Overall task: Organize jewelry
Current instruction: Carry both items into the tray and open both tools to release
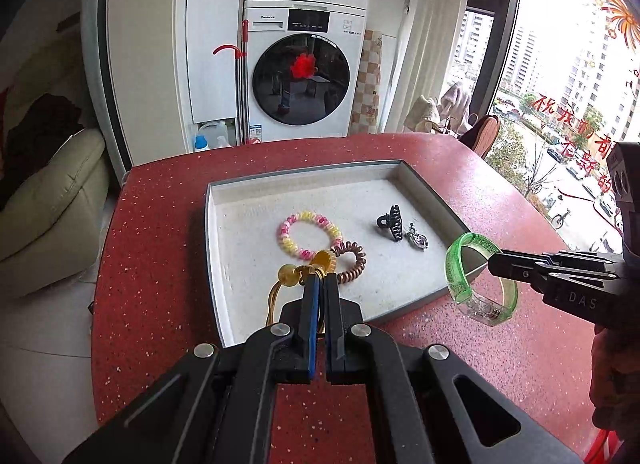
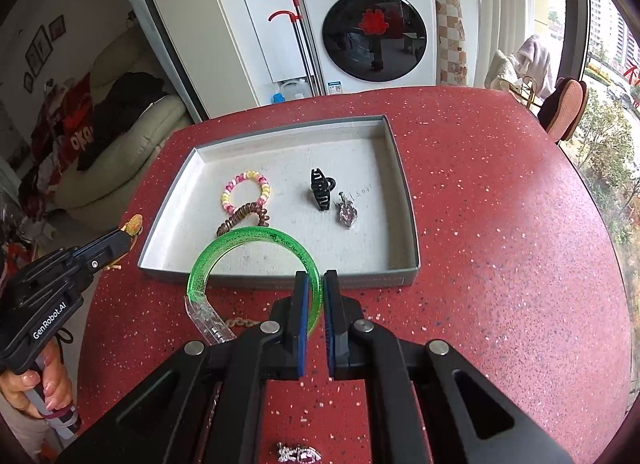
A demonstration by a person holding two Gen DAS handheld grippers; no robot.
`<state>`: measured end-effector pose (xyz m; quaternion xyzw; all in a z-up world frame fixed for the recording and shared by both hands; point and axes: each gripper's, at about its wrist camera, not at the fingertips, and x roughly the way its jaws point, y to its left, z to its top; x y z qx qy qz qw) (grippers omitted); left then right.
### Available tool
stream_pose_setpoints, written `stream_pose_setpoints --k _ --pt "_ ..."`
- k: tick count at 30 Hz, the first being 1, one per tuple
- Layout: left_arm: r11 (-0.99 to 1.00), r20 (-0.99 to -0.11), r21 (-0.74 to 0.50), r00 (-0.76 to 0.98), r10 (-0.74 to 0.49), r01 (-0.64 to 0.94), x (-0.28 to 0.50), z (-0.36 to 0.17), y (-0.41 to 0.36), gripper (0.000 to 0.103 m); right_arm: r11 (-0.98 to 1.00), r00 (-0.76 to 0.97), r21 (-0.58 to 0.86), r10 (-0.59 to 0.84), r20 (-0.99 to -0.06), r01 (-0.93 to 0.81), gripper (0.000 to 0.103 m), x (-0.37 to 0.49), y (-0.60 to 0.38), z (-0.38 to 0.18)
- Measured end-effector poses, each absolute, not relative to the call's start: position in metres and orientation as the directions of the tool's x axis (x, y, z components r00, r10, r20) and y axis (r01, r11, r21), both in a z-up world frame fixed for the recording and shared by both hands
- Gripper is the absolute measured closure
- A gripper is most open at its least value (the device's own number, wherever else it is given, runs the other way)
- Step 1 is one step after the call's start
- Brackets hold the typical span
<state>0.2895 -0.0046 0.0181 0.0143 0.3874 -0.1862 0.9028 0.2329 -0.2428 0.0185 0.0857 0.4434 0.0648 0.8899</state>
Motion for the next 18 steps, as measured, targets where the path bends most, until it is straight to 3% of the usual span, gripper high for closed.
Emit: stream_pose_setpoints --k 18 --pt "0.938 -0.845 -0.081 0.476 -0.245 0.338 0.365 -0.051 -0.024 0.084 0.985 0.443 0.174 0.162 -0.882 -0.013 0.096 0.321 -0.232 -0.039"
